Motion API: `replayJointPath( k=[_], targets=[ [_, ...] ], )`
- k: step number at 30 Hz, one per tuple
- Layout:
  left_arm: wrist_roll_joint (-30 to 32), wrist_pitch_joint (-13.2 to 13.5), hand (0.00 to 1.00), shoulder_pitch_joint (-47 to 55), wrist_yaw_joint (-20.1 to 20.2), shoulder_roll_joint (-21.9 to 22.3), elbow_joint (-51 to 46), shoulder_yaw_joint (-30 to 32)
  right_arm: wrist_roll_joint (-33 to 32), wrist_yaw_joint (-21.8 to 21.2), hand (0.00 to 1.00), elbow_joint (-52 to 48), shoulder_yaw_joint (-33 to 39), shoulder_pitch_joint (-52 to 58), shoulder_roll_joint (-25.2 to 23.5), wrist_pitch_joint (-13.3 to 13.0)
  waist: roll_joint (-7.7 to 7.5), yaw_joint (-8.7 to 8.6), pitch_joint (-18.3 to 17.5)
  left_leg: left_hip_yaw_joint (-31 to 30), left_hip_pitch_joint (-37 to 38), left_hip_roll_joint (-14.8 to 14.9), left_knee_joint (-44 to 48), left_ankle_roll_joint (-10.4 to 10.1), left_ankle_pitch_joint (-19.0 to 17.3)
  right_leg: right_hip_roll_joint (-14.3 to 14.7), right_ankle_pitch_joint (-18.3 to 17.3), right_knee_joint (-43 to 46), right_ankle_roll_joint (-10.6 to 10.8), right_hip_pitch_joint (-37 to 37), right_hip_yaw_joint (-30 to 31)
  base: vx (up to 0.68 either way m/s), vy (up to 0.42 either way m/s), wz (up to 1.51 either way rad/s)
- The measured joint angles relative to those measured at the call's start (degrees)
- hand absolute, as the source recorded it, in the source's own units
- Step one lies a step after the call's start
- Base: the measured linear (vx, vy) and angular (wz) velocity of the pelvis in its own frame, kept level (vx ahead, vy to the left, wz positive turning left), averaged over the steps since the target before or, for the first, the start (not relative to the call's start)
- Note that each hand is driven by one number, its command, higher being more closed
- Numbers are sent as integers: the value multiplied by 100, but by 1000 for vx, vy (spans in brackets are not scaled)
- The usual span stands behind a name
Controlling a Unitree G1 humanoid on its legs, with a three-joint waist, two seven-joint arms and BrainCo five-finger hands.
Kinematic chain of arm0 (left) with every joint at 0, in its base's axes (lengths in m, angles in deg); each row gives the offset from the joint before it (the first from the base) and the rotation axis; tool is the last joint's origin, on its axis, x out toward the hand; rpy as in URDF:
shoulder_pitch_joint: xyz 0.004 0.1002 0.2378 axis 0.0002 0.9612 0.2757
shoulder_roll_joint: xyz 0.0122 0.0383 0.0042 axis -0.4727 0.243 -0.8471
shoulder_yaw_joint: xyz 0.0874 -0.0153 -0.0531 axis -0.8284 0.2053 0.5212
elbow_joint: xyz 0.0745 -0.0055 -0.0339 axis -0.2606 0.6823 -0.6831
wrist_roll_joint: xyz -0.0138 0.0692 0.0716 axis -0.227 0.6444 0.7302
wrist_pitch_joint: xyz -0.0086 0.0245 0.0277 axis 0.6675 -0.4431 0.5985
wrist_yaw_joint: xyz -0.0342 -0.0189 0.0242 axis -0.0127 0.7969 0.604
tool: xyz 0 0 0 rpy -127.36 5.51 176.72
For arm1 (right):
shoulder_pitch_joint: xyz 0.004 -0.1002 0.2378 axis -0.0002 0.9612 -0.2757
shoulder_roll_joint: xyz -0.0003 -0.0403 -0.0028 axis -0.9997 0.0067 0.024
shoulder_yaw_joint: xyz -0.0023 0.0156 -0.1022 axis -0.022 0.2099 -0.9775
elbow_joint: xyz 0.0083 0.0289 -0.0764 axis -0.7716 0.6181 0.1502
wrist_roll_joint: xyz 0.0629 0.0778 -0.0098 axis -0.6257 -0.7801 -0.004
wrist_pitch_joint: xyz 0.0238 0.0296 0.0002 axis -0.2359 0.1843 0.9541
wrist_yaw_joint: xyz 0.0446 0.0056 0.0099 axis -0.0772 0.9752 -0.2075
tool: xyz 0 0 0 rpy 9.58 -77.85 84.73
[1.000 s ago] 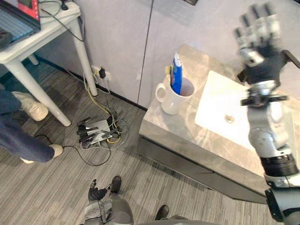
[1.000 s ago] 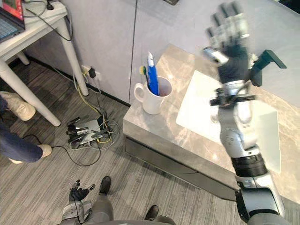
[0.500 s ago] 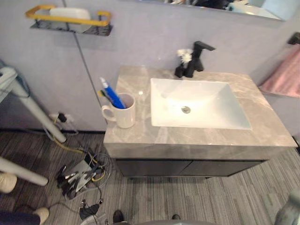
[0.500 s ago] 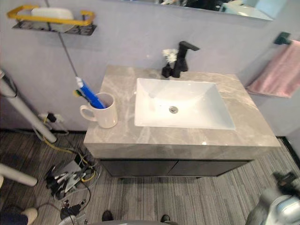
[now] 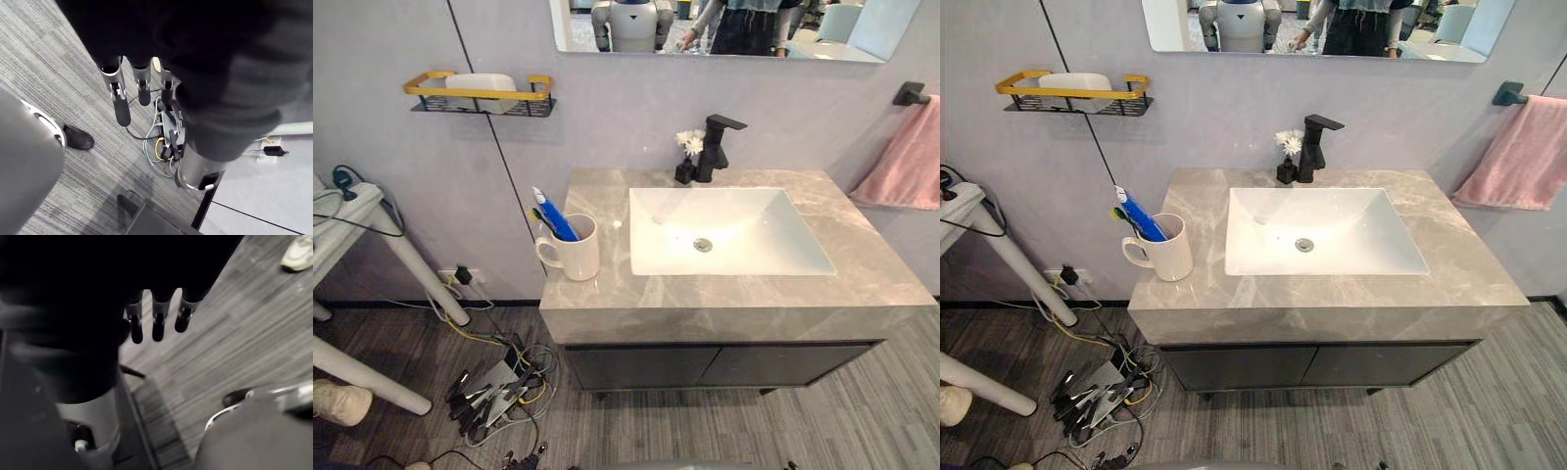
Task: Organize washtable
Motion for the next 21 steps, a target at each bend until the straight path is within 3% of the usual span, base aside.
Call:
replayJointPath(
  k=[7,9,12,13,15,17,21],
  targets=[
    [-732,173,100,62,-199,-12,-2301,-54,413,-21,0,111,-651,-585,143,13,1,158,-1,-639,-209,-156,38,76,97,-79,-84,-6,83,290,-703,88,-20,52],
    [-723,302,100,98,-326,-9,-3705,-69,579,-26,0,274,-913,-862,49,9,11,299,21,-905,-333,-190,44,61,157,-71,-124,22,78,347,-956,30,-39,62],
    [-633,426,100,163,-397,-2,-4925,-82,739,-92,0,286,-1045,-1049,-3,-16,94,302,143,-1250,-417,-272,38,77,208,-99,-163,114,57,468,-1307,-18,-25,76],
    [-563,472,100,304,-381,9,-5841,-208,836,-136,0,289,-1070,-1122,-19,-17,160,316,279,-1447,-435,-364,31,86,215,-149,-202,141,86,587,-1514,-51,3,65],
    [-477,508,100,469,-348,1,-6449,-356,855,-142,0,295,-1094,-1139,-31,-11,177,357,341,-1584,-459,-424,29,109,232,-192,-238,201,123,625,-1657,-41,3,56],
    [-433,618,100,776,-133,-23,-7471,-876,891,-145,0,408,-1146,-1186,-53,-8,132,478,388,-1754,-534,-480,23,157,266,-237,-269,256,162,662,-1840,-41,-3,47],
    [-828,616,100,1194,389,-37,-8339,-1880,892,-156,0,505,-1228,-1291,-157,2,83,439,424,-1768,-521,-555,21,185,287,-292,-269,289,163,684,-1865,-34,6,5]
  ],
)
